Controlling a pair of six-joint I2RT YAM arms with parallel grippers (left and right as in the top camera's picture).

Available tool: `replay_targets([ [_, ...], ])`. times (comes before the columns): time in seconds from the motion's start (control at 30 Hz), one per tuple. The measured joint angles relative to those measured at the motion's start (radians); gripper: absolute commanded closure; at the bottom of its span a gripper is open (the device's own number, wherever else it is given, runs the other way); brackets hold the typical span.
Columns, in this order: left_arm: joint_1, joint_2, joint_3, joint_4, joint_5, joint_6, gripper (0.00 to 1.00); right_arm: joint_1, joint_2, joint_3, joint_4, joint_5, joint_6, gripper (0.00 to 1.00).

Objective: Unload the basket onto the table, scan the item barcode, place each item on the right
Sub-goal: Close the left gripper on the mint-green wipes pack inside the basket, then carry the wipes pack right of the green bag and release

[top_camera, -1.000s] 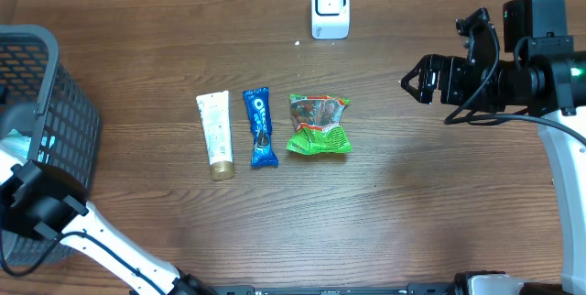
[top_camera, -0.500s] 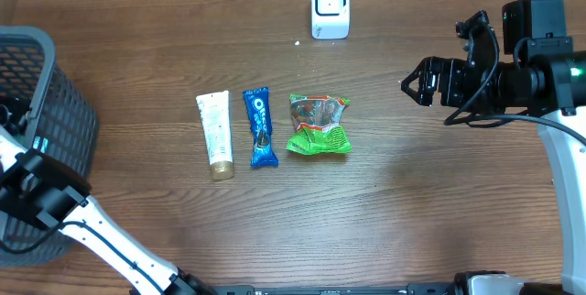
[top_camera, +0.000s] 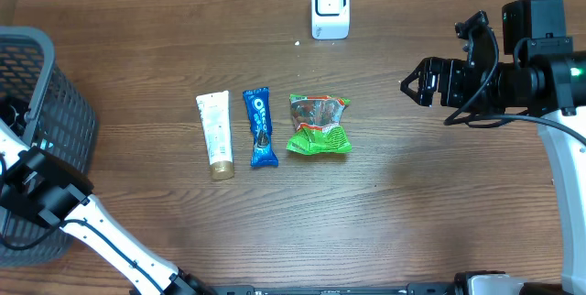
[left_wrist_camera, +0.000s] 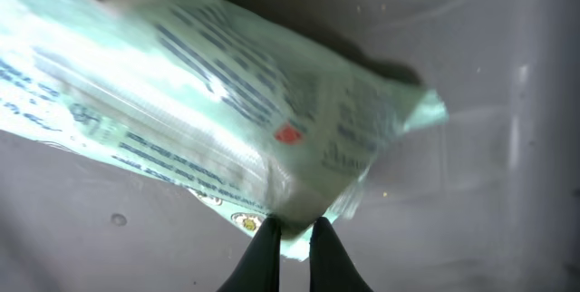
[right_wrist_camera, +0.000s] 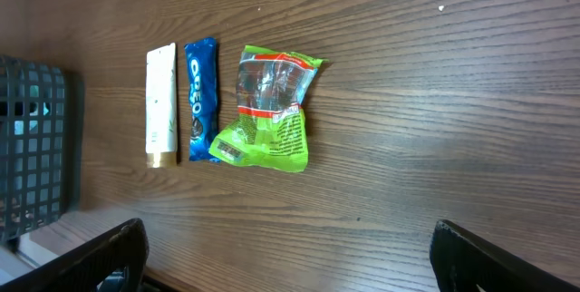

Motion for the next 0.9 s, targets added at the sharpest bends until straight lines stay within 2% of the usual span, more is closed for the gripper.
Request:
replay_targets([
  [0.33, -0.005, 0.010, 0.000, -0.047, 0.016, 0.000, 0.94, 0.000, 0.000, 0.000, 0.002, -0.002, 0.000, 0.00],
  [0.37, -0.004, 0.007, 0.000, -0.046, 0.019, -0.004, 0.82, 0.000, 0.000, 0.000, 0.002, -0.002, 0.000, 0.00],
  [0.4, -0.003, 0.003, 0.000, -0.044, 0.020, -0.006, 0.62, 0.000, 0.000, 0.000, 0.003, -0.002, 0.000, 0.00],
  [0.43, 0.000, -0.002, 0.000, -0.038, 0.022, -0.012, 0.47, 0.000, 0.000, 0.000, 0.004, -0.002, 0.000, 0.00],
  [0.47, 0.004, -0.013, -0.001, -0.032, 0.023, -0.012, 0.38, 0.000, 0.000, 0.000, 0.006, -0.002, 0.000, 0.00],
  [0.6, 0.020, -0.098, -0.002, -0.027, 0.022, -0.018, 0.25, 0.000, 0.000, 0.000, 0.016, -0.002, 0.000, 0.00],
  [0.73, 0.027, -0.176, 0.000, -0.048, -0.024, -0.046, 0.20, 0.000, 0.000, 0.000, 0.025, -0.002, 0.000, 0.00],
  [0.9, 0.026, -0.186, -0.034, -0.010, -0.104, -0.094, 0.19, 0.000, 0.000, 0.000, 0.025, -0.002, 0.000, 0.00],
])
